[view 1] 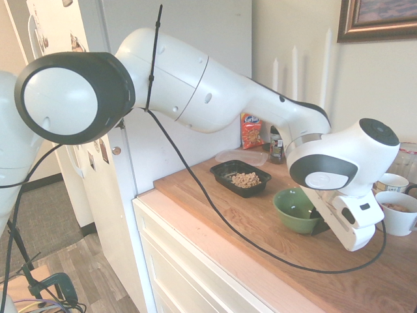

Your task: Pour the cereal into the box

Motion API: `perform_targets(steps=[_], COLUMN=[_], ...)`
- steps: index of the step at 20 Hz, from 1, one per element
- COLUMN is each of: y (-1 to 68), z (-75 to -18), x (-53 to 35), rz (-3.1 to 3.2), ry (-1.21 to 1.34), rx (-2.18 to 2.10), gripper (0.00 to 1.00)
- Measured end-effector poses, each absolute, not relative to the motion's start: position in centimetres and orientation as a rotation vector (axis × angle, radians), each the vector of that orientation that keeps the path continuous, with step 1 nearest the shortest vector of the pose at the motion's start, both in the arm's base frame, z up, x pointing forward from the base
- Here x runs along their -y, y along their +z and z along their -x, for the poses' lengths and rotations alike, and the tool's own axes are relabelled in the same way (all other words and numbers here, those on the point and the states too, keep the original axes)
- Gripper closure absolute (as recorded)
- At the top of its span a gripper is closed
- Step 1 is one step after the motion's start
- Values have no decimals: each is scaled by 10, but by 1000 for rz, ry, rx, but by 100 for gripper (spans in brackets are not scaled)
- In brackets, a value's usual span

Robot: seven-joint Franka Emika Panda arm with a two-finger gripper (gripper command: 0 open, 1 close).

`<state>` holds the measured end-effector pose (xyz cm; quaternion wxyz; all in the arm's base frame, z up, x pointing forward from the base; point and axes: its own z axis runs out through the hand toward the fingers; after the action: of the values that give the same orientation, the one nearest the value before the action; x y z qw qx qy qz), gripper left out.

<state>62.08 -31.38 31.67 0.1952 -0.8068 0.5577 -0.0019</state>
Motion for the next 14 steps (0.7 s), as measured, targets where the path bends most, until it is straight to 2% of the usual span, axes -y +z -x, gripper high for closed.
perform_targets(steps=[7,14], y=[326,370], z=[-614,-619], x=[307,284], rz=[2406,2572], ry=[-44,-208], rx=[-1567,-1603], gripper=[0,0])
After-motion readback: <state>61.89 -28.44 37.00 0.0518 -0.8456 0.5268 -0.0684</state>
